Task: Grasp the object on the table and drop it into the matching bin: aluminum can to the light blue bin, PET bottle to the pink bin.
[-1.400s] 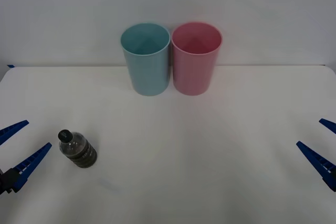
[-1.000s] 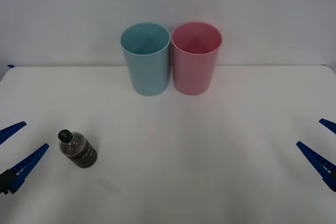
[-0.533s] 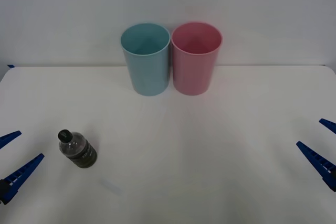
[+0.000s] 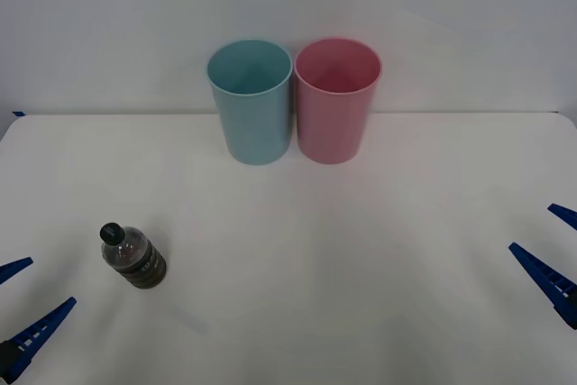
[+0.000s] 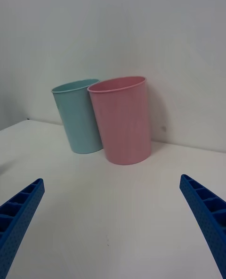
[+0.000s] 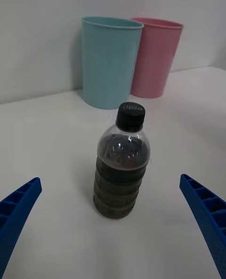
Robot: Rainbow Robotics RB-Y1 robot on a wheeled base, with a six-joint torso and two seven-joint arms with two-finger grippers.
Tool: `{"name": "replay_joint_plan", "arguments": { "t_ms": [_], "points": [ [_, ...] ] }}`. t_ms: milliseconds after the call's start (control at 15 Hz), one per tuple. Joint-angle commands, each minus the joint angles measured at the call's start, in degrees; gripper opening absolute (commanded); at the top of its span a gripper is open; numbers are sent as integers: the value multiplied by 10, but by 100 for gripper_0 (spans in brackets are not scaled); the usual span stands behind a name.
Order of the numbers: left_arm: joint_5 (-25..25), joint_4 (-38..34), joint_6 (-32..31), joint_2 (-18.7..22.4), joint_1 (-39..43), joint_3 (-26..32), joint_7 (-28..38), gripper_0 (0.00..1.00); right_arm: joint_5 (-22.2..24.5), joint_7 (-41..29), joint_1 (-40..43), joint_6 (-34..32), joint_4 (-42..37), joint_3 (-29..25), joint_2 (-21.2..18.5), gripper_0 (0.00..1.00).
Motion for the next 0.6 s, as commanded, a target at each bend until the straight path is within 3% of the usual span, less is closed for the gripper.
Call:
{"name": "replay_joint_plan", "arguments": {
  "t_ms": [67, 600],
  "points": [
    [-1, 1, 14, 0, 18, -15, -13, 100, 0, 0, 0, 0, 0, 0, 0, 100],
    [70, 21, 163, 0, 49, -118, -148, 100, 0, 0, 0, 0, 0, 0, 0, 100]
  ]
}}
